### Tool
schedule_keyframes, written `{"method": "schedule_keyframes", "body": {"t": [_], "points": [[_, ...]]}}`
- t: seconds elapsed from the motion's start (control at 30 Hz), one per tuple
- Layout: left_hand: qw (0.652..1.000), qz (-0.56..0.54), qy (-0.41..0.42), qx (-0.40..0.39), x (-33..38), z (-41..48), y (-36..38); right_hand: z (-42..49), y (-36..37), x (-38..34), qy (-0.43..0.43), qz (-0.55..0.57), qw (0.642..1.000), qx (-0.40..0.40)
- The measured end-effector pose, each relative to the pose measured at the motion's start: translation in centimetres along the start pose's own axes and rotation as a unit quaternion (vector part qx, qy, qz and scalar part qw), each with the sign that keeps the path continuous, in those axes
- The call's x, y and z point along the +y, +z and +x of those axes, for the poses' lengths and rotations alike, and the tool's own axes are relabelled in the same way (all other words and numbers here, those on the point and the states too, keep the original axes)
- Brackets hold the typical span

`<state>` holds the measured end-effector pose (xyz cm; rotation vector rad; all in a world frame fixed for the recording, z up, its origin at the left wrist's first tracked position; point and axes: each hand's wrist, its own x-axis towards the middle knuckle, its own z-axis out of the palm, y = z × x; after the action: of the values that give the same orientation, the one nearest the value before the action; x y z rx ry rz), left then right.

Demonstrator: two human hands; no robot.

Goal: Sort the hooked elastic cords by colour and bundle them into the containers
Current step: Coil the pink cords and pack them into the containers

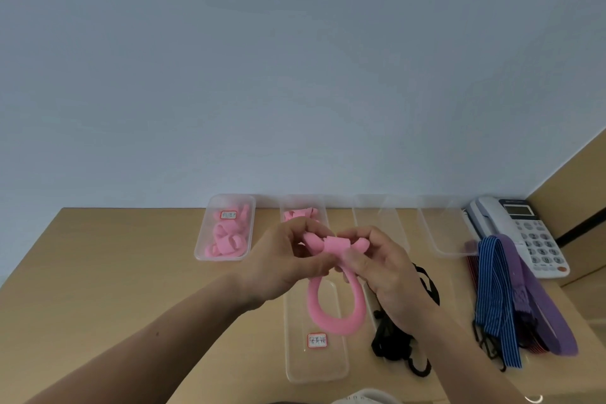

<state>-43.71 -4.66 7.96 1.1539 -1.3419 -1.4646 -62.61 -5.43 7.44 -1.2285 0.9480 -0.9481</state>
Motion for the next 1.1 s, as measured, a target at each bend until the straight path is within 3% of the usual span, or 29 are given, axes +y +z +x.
{"method": "schedule_keyframes", "body": {"t": [0.13, 0.3, 0.57, 0.8, 0.93, 1.1], "points": [[1.0, 0.022, 0.02, -0.005, -0.3, 0.2, 0.0, 0.3, 0.2, -0.1, 0.033, -0.049, 0.997, 0.053], [0.997, 0.069, 0.039, -0.014, -0.7, 0.3, -0.3, 0.3, 0.1, -0.5, 0.034, -0.08, 0.994, 0.062], [0.987, 0.155, -0.013, -0.041, -0.5, 0.7, -0.8, 0.2, 0.2, -0.4, 0.01, -0.065, 0.995, 0.069], [0.995, 0.047, -0.077, -0.045, 0.2, 0.5, -0.7, 0.1, 0.2, 0.3, 0.001, -0.083, 0.996, 0.044], [0.996, 0.074, -0.039, -0.015, -0.2, 0.6, -0.6, 0.2, 0.0, 0.9, -0.005, -0.125, 0.991, 0.036], [0.995, 0.089, 0.0, -0.041, -0.5, 0.1, -0.5, 0.2, -0.3, 0.5, -0.006, -0.06, 0.998, 0.014]]}}
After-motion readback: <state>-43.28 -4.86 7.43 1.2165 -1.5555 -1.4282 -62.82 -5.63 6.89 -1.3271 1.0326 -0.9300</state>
